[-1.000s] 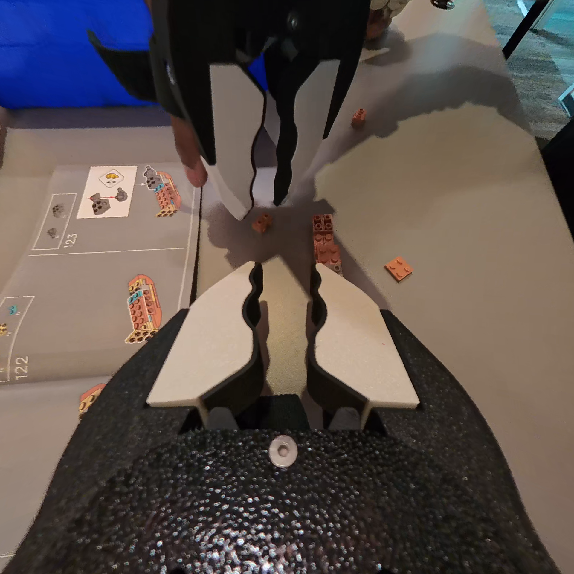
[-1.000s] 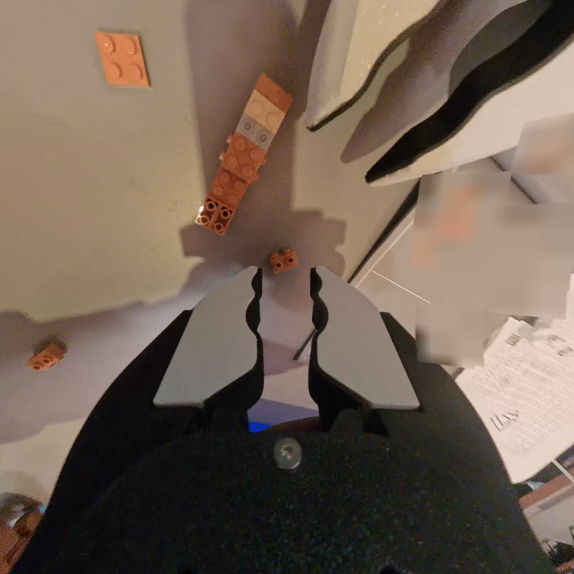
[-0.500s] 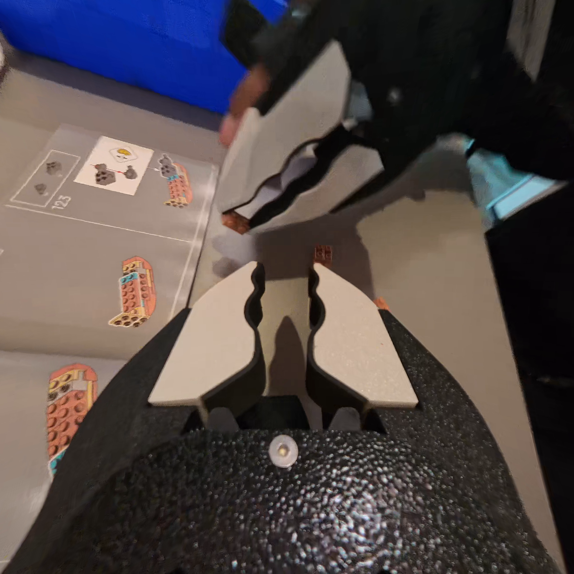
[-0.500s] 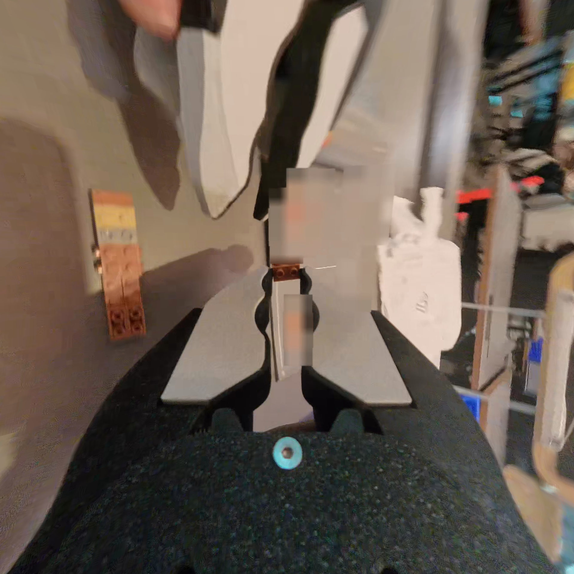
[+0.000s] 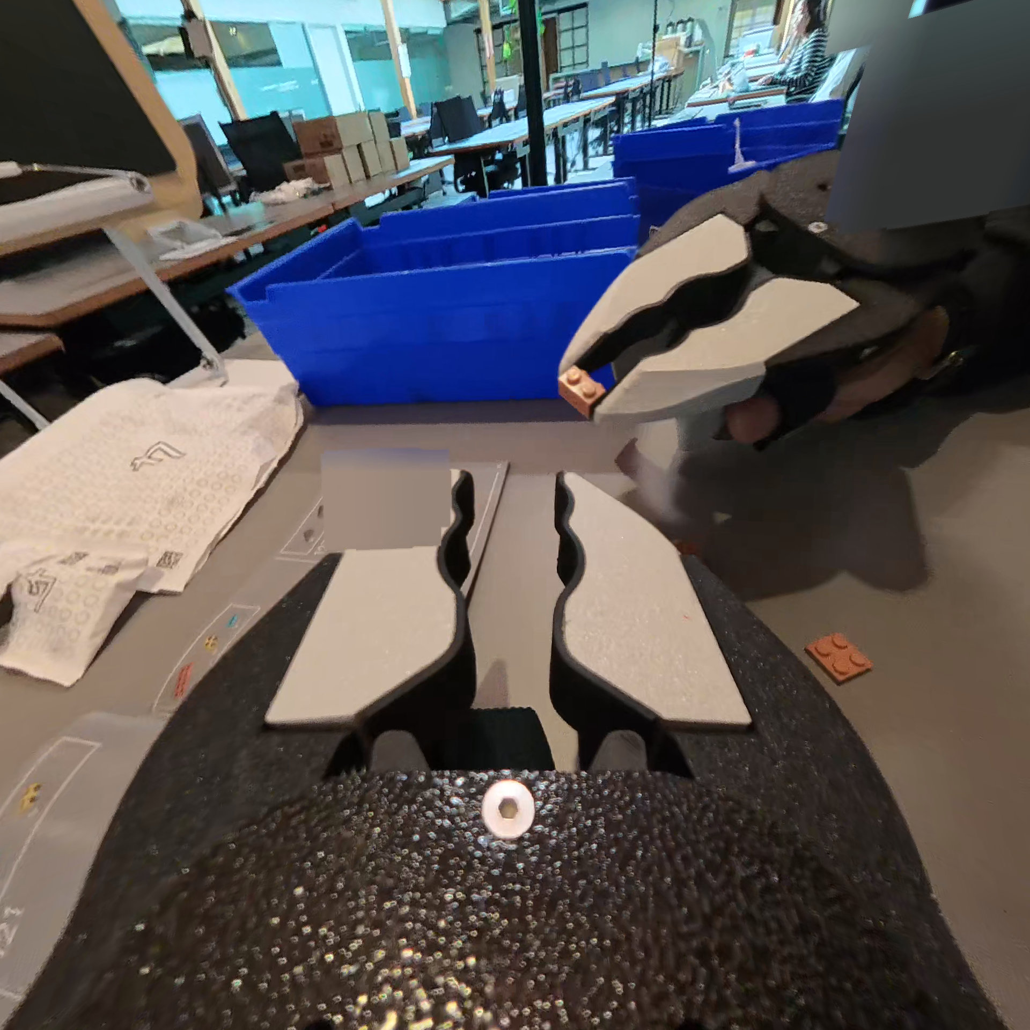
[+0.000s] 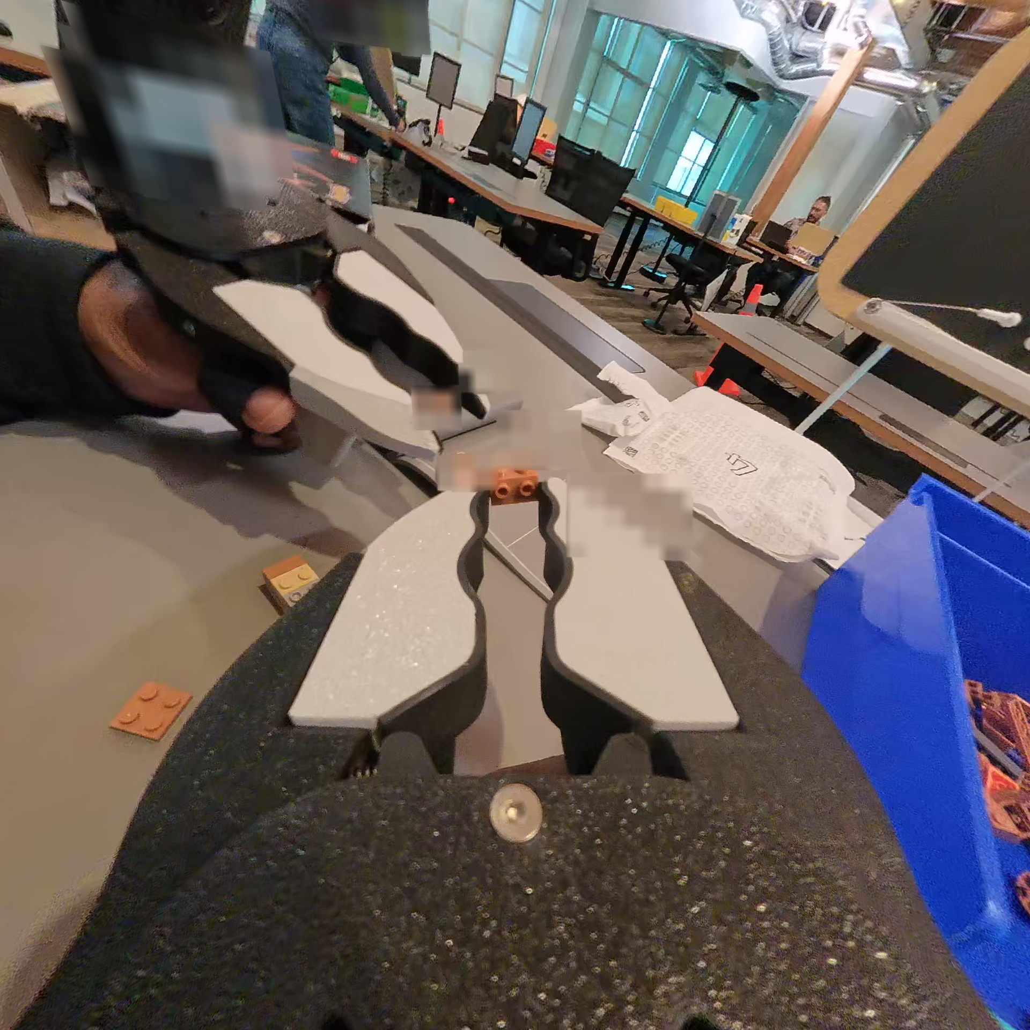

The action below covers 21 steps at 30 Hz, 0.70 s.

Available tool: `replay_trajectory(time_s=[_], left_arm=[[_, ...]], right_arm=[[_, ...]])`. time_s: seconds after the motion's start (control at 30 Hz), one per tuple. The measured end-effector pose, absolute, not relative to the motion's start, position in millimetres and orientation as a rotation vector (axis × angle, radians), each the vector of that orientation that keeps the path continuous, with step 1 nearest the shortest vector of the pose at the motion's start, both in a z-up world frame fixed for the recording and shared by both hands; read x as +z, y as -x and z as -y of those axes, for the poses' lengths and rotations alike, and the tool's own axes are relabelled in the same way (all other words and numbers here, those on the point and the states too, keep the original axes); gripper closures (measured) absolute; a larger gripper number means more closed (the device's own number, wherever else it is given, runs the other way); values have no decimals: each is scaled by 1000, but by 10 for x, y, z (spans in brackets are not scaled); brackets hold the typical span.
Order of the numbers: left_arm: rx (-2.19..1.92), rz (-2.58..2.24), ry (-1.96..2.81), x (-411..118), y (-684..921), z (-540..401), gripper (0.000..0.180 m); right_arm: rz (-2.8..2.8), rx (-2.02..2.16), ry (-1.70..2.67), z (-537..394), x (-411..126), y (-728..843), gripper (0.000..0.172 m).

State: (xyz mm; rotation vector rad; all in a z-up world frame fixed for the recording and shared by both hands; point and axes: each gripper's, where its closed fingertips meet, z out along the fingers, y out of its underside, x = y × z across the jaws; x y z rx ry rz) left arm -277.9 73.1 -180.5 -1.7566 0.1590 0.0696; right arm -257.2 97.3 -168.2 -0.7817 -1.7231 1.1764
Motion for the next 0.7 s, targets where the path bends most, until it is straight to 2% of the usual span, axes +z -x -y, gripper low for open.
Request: replay_trajectory(time_s=[0.2, 0.4, 0.53, 0.7], left_arm=[[135, -249, 1624, -1600, 2548, -733, 153], [397, -486, 1579, -1481, 2129, -726, 153], [601, -526, 1508, -1356, 2058, -702, 153], [693, -564, 1534, -1455, 2078, -738, 153]], right_arm=[[1674, 1359, 867, -951, -1498, 2351, 155], [1632, 1676, 954, -751, -1316, 2127, 155], [1637, 1836, 1033, -661, -1327, 2096, 155], [1659, 1926, 1114, -613, -1425, 2133, 155]])
